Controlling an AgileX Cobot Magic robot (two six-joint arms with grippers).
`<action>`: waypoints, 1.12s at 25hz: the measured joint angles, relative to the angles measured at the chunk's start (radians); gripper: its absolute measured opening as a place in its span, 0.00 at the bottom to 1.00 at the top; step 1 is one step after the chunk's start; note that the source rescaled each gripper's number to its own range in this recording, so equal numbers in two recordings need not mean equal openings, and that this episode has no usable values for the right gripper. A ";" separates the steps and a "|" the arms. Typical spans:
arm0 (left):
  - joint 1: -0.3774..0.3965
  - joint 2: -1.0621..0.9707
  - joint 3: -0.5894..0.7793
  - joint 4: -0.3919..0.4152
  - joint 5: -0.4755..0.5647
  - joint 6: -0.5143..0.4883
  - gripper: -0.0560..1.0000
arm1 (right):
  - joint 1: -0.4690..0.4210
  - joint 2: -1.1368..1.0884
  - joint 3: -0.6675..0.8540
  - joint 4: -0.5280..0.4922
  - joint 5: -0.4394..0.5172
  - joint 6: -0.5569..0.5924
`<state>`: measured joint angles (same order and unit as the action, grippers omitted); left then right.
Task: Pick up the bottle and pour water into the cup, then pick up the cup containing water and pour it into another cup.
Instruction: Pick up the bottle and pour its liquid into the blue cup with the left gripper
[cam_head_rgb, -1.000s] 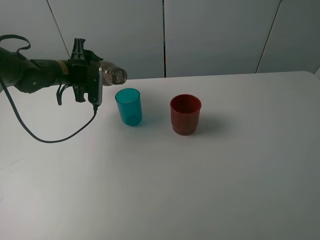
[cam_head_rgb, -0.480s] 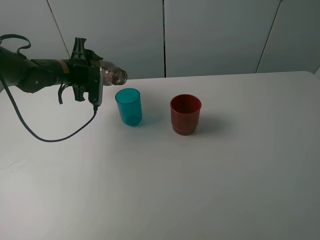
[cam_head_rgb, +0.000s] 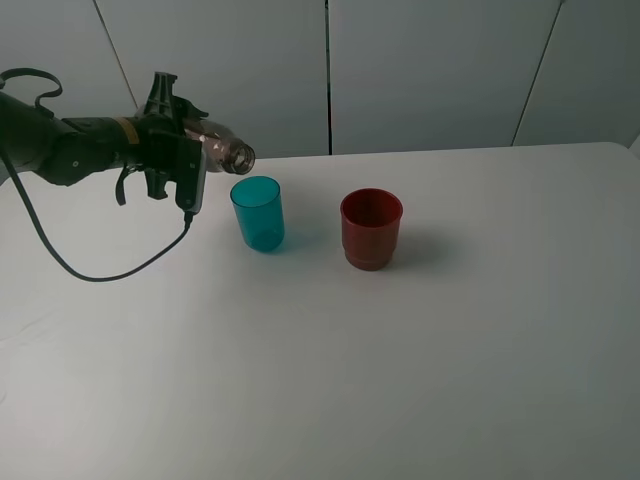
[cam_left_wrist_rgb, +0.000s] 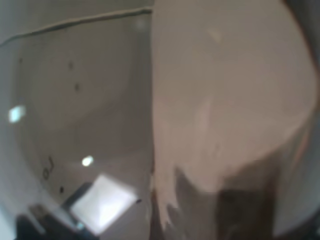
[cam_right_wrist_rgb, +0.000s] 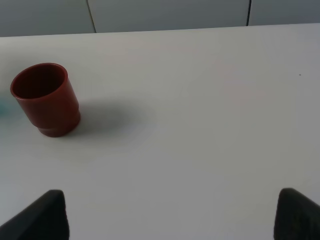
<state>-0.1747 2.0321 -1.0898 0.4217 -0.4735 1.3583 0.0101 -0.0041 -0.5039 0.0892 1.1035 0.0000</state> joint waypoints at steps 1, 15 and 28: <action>0.000 0.000 0.000 -0.003 0.000 0.005 0.06 | 0.000 0.000 0.000 0.000 0.000 0.000; -0.008 0.000 0.000 -0.020 -0.004 0.084 0.06 | 0.000 0.000 0.000 0.000 0.000 0.000; -0.008 0.000 0.000 -0.046 -0.006 0.134 0.06 | 0.000 0.000 0.000 0.000 0.000 0.000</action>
<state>-0.1831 2.0321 -1.0898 0.3752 -0.4796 1.4919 0.0101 -0.0041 -0.5039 0.0892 1.1035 0.0000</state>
